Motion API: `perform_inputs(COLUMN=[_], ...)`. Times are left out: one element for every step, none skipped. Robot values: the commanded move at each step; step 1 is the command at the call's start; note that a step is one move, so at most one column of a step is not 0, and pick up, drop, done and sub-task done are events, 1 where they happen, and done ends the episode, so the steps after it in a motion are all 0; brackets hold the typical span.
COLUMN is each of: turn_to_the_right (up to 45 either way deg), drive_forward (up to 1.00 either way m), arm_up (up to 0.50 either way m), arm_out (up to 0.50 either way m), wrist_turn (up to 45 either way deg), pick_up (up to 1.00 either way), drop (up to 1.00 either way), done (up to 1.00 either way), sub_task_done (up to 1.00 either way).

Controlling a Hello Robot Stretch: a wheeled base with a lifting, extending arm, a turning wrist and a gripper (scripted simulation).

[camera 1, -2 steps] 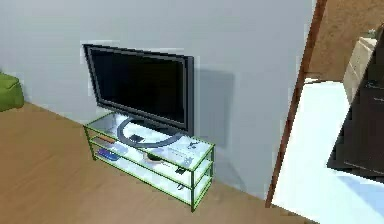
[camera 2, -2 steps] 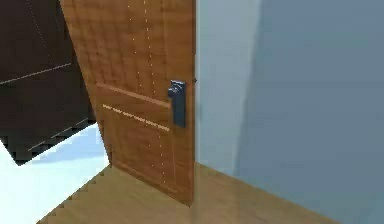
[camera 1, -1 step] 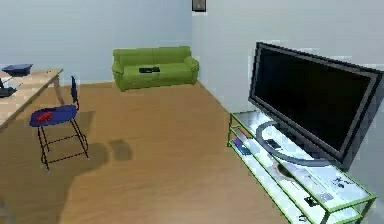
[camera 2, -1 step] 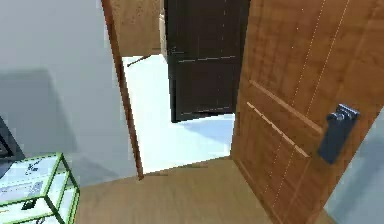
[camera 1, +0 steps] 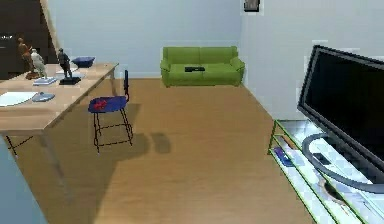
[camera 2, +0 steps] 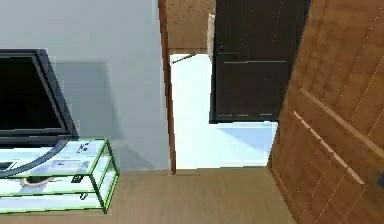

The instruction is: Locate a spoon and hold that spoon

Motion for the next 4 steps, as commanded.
perform_inputs(turn_to_the_right=[0.0, 0.0, -9.0, 0.0], drive_forward=[1.0, 1.0, 0.0, 0.4], arm_up=[0.0, 0.0, 0.0, 0.0], arm_out=[0.0, 0.0, 0.0, 0.0], wrist_turn=[0.0, 0.0, 0.0, 0.0], pick_up=[0.0, 0.0, 0.0, 0.0], drop=[0.0, 0.0, 0.0, 0.0], done=[0.0, 0.0, 0.0, 0.0], sub_task_done=[0.0, 0.0, 0.0, 0.0])
